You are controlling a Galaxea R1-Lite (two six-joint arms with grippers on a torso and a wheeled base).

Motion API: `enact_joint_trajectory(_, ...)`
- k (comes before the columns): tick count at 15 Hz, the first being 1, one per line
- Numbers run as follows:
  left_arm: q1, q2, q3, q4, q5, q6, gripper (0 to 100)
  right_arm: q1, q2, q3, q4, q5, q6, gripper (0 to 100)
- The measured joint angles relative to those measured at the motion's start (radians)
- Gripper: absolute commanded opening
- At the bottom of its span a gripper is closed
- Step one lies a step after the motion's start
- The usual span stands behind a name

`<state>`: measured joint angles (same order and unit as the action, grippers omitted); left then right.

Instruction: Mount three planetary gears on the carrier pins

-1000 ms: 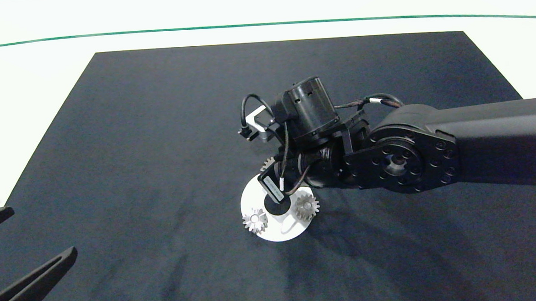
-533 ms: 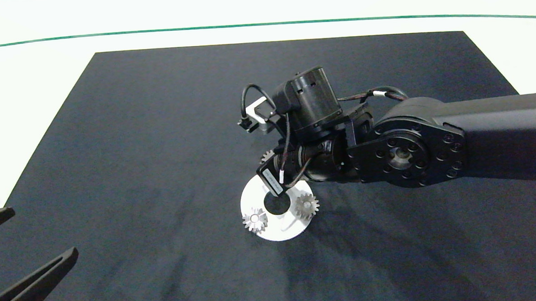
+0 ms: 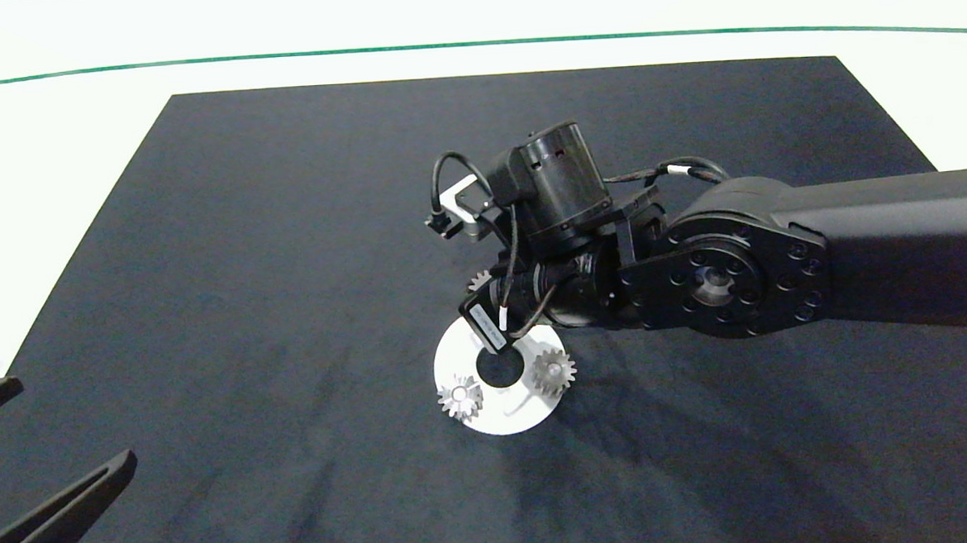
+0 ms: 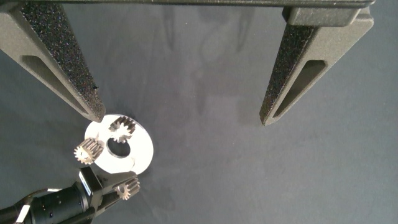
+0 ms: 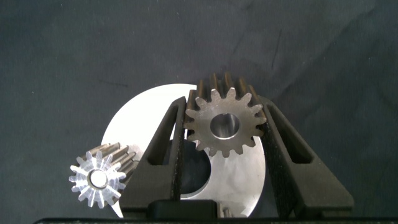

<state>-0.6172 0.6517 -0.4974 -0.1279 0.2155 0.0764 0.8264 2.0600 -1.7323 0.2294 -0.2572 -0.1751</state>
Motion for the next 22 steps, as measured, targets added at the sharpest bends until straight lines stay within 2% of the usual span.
enact_joint_trajectory(19,0.0,-0.024,-0.001,0.037,0.0,-0.001,100,-0.002,0.026,-0.016,-0.009,-0.018,0.0,25)
enact_joint_trajectory(22,0.0,-0.026,-0.001,0.037,0.0,-0.001,100,-0.002,0.033,-0.021,-0.007,-0.029,0.0,25)
